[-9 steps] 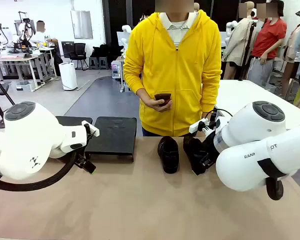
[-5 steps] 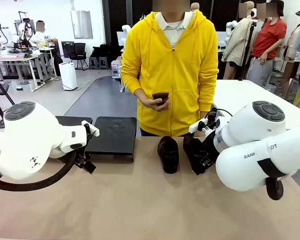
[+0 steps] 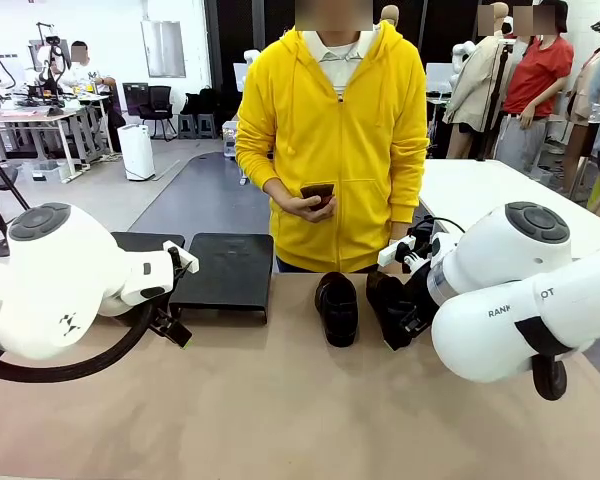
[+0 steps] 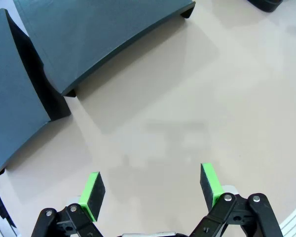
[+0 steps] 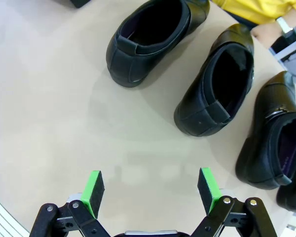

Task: Organize the shoes by placing them on the stand.
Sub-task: Pick up one Shoe and place it in the middle of the table.

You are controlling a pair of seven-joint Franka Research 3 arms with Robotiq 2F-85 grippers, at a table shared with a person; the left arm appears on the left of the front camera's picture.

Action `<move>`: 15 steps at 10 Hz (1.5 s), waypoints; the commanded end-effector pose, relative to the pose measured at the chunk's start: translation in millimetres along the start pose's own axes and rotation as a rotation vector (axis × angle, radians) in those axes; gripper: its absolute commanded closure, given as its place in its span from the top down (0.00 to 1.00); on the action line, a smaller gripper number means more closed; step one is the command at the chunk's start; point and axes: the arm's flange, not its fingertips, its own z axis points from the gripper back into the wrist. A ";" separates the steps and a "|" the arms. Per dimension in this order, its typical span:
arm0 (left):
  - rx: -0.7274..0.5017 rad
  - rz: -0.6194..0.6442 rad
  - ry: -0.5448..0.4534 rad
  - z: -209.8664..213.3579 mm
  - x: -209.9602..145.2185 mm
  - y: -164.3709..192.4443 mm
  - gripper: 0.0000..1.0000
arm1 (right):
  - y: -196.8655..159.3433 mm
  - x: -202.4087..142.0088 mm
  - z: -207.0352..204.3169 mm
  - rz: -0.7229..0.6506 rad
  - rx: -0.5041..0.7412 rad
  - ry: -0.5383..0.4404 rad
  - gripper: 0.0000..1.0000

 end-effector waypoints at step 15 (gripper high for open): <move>-0.262 0.449 -0.345 326.8 -146.6 113.4 1.00 | -140.4 -169.3 330.5 -0.576 0.089 -0.167 1.00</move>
